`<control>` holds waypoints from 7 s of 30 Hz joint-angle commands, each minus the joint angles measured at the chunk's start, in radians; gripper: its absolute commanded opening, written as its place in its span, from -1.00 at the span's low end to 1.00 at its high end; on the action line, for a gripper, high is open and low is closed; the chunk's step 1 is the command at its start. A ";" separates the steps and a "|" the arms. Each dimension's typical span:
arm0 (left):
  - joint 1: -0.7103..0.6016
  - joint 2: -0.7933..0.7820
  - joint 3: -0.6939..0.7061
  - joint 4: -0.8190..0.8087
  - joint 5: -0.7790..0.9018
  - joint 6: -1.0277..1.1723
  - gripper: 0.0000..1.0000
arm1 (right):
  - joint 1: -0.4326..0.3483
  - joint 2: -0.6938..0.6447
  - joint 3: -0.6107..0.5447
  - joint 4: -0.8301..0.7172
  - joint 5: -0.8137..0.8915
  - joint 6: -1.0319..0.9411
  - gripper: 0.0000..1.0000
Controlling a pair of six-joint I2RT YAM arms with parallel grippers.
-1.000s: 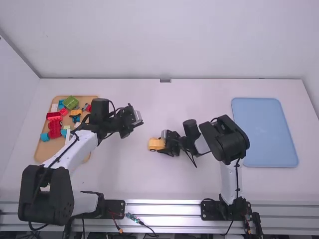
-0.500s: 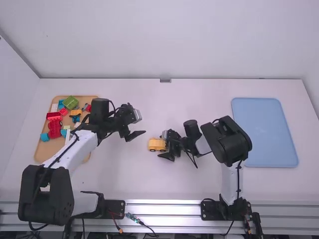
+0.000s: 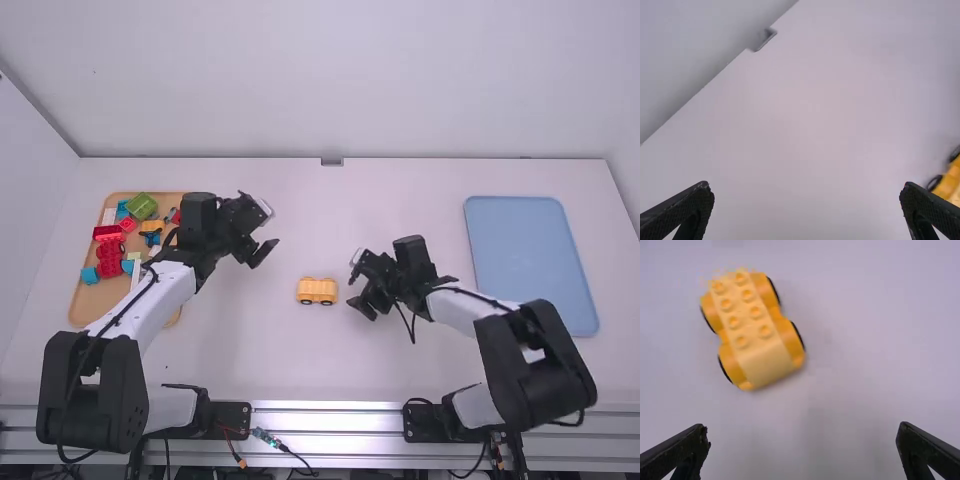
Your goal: Assemble lego blocks to make yellow taxi
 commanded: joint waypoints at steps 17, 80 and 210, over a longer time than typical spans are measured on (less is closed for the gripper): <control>0.004 -0.021 0.004 0.050 -0.278 -0.154 0.98 | -0.002 -0.166 0.080 -0.040 0.351 -0.275 0.98; 0.474 0.945 1.334 -1.017 -0.375 -0.905 0.98 | -0.044 -0.158 0.525 -0.455 0.352 0.325 0.99; 0.481 0.945 0.987 -0.718 -0.510 -1.755 0.17 | -0.047 -0.158 0.517 -0.496 0.348 0.325 0.99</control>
